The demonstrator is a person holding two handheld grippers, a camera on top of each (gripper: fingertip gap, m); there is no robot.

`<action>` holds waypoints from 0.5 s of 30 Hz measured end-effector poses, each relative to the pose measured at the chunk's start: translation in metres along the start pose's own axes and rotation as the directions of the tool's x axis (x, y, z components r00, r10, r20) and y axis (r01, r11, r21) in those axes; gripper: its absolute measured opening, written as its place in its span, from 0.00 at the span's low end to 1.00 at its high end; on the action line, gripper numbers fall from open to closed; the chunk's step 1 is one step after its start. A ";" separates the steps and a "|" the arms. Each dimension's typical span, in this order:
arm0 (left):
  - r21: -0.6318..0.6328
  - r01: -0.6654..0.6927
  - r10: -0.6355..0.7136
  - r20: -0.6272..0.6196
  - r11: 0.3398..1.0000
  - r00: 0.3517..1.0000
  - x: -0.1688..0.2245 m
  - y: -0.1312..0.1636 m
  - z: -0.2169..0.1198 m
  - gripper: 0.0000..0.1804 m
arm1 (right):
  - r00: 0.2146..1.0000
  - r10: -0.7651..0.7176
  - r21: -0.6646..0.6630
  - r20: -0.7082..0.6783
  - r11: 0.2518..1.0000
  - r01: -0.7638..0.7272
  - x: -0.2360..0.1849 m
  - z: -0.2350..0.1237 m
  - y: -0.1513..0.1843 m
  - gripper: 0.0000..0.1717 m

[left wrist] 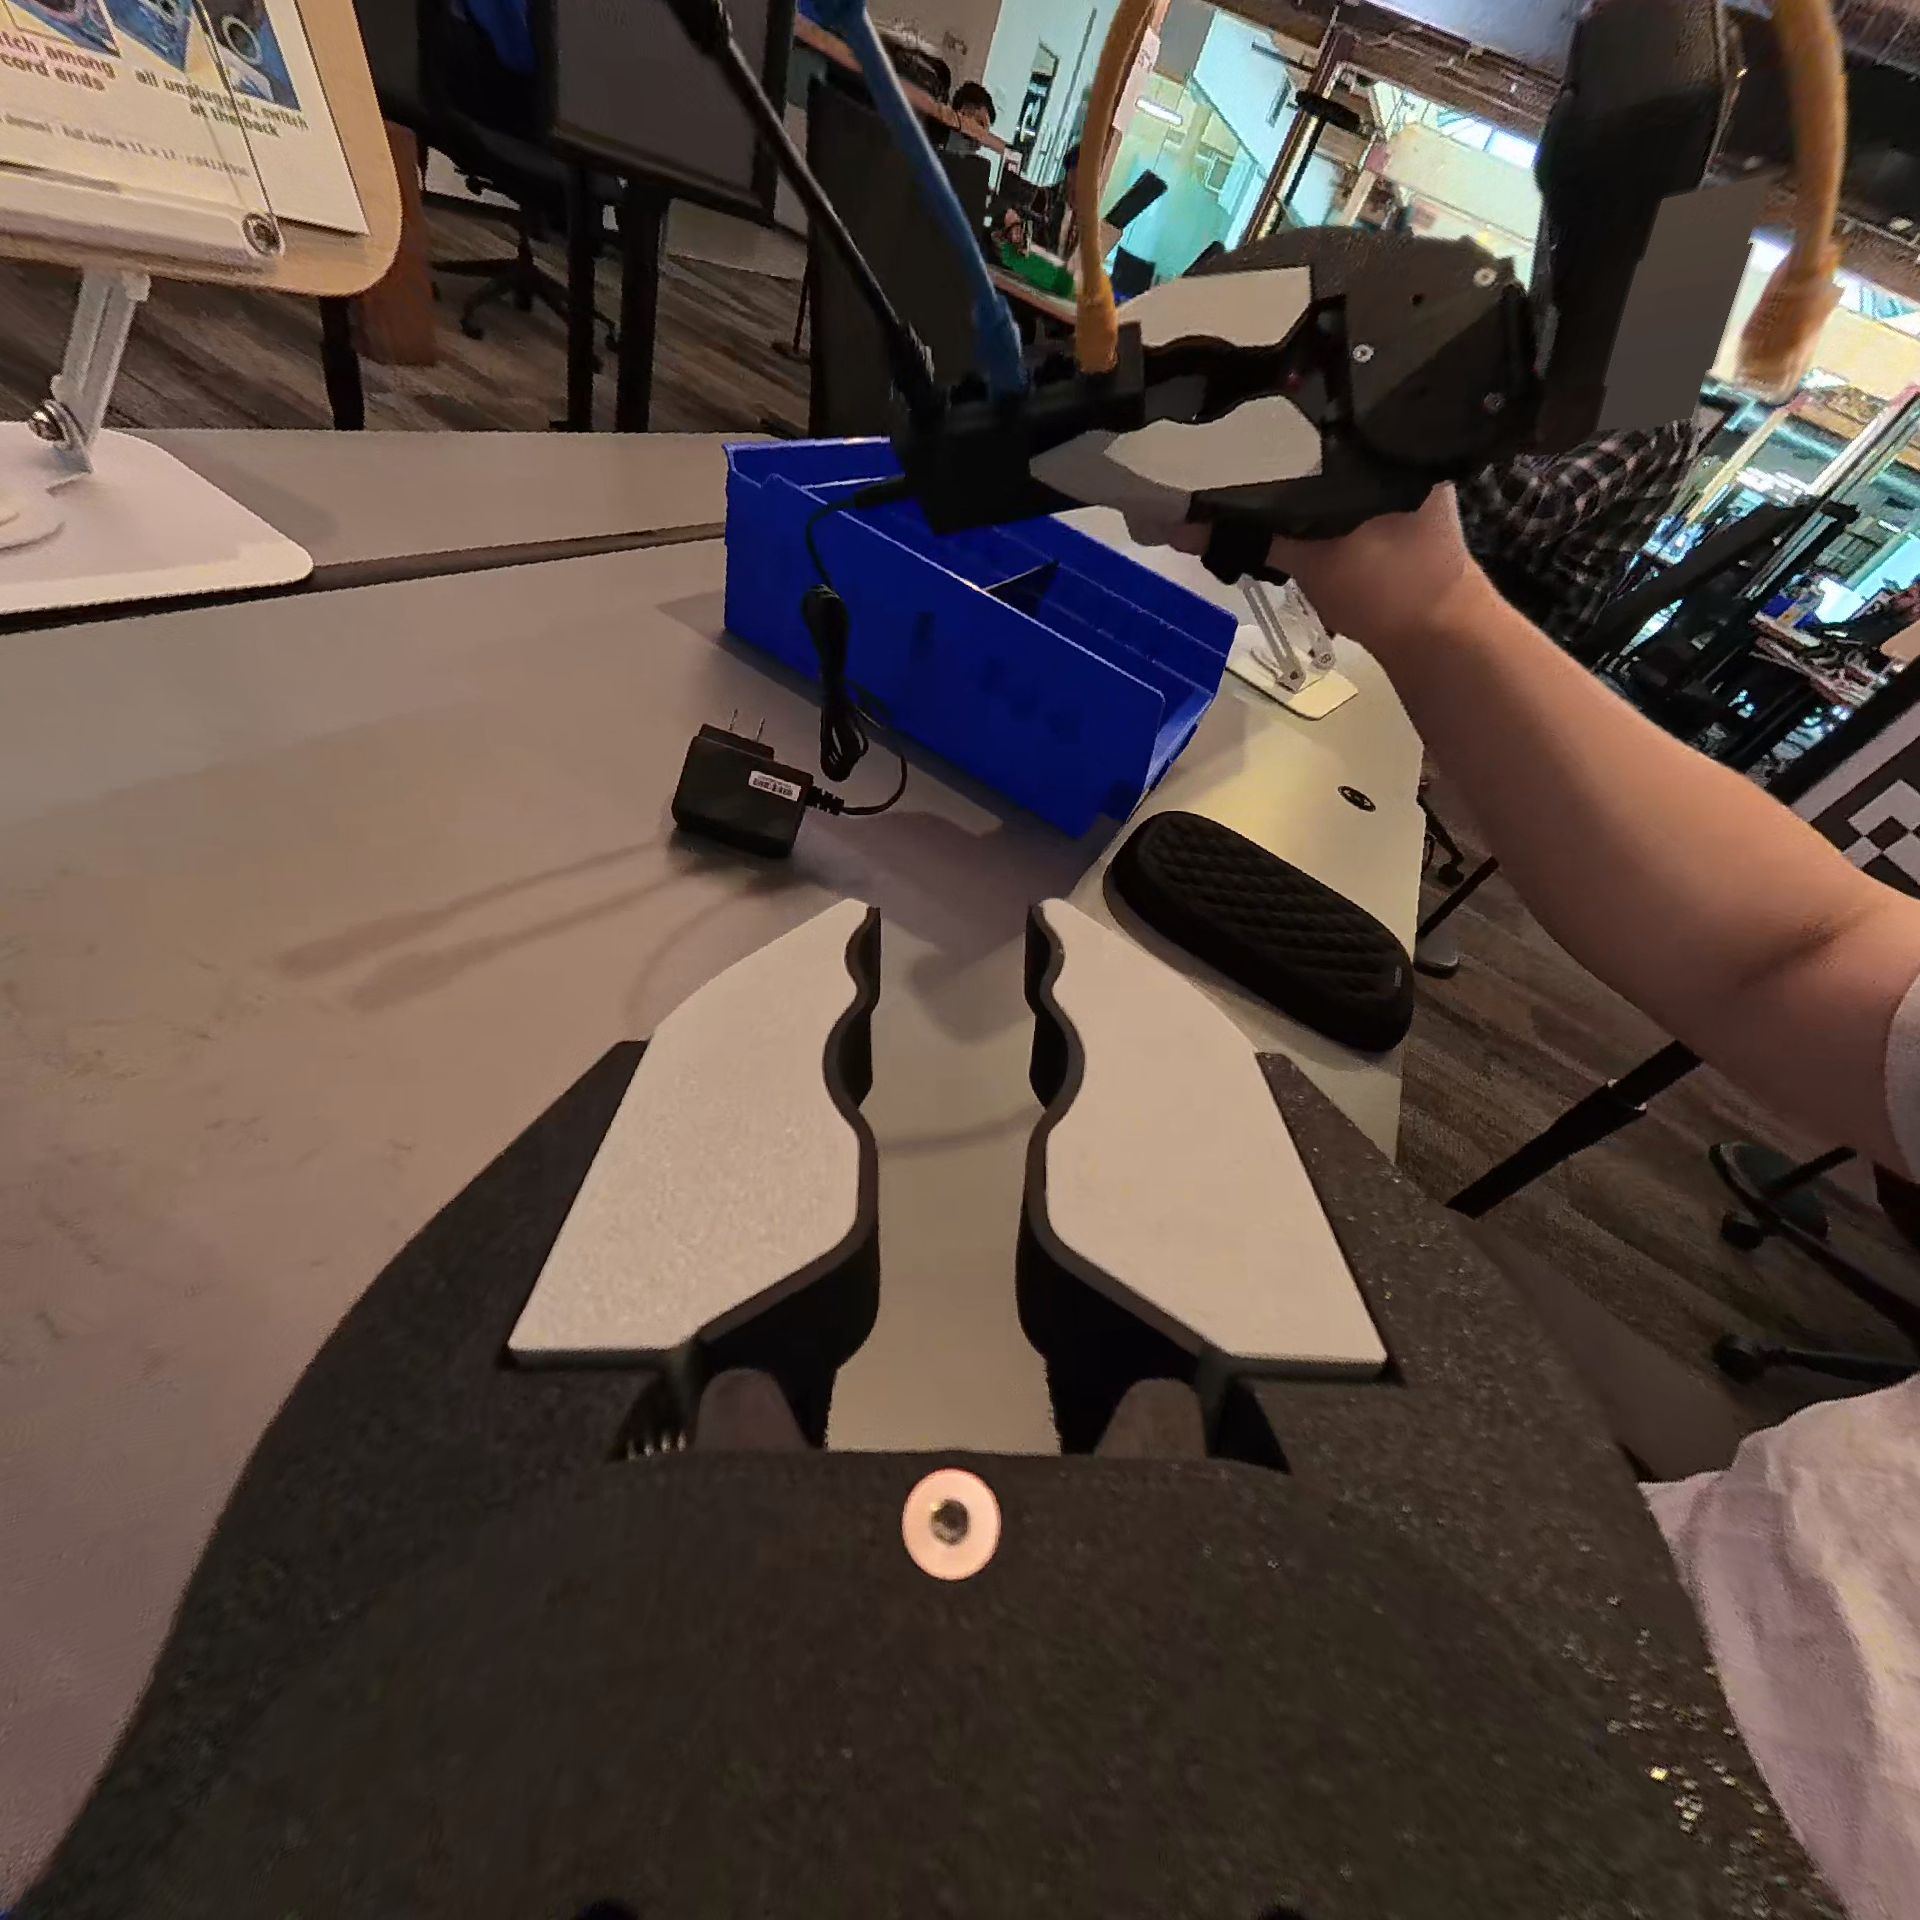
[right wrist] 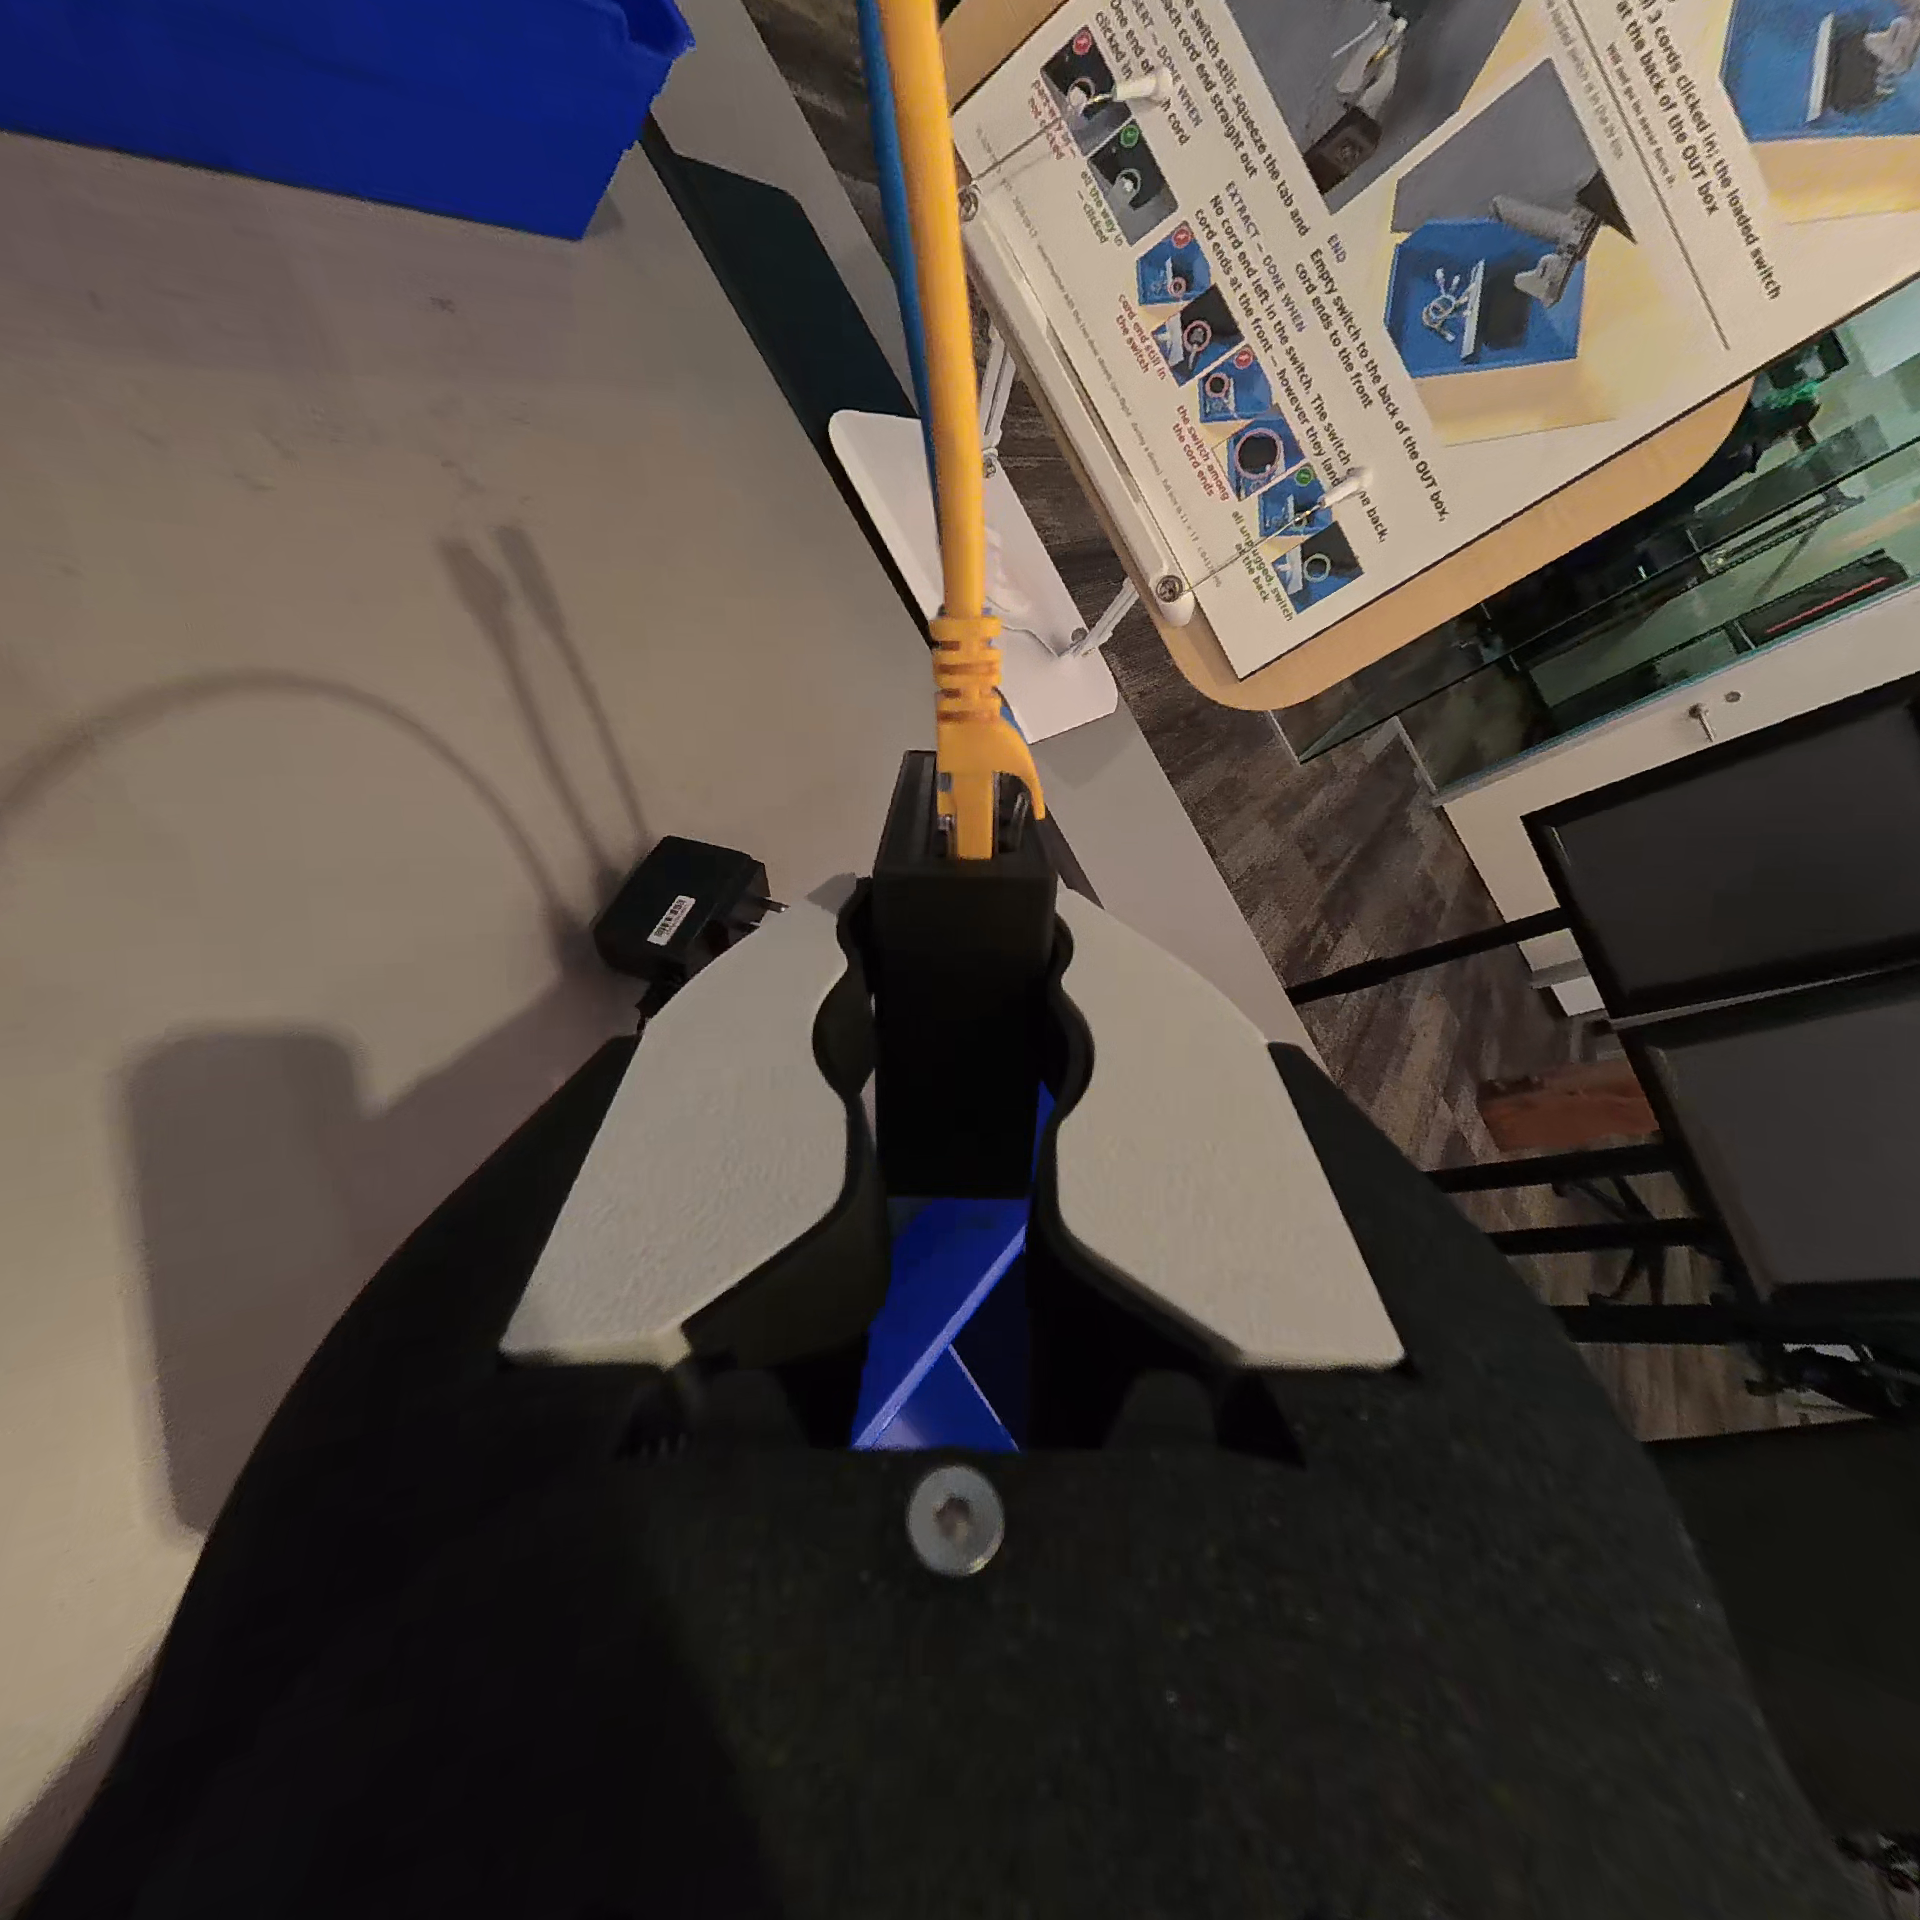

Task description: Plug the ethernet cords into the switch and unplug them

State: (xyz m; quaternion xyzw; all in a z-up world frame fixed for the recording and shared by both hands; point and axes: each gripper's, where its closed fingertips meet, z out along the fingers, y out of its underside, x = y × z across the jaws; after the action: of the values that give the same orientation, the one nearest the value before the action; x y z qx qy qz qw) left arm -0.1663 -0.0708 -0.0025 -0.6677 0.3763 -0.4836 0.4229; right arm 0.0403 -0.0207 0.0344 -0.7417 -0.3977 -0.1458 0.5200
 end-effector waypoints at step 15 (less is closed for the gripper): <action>-0.003 0.008 -0.007 0.065 1.000 0.998 -0.035 -0.005 0.006 0.14 | 1.000 0.019 -0.019 0.025 1.000 -0.019 0.000 0.017 0.012 0.16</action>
State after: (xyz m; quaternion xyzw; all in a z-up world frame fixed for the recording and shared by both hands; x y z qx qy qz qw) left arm -0.1684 -0.0355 -0.0102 -0.6850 0.3607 -0.4627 0.4319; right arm 0.0453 -0.0072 0.0194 -0.7519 -0.3958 -0.1353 0.5096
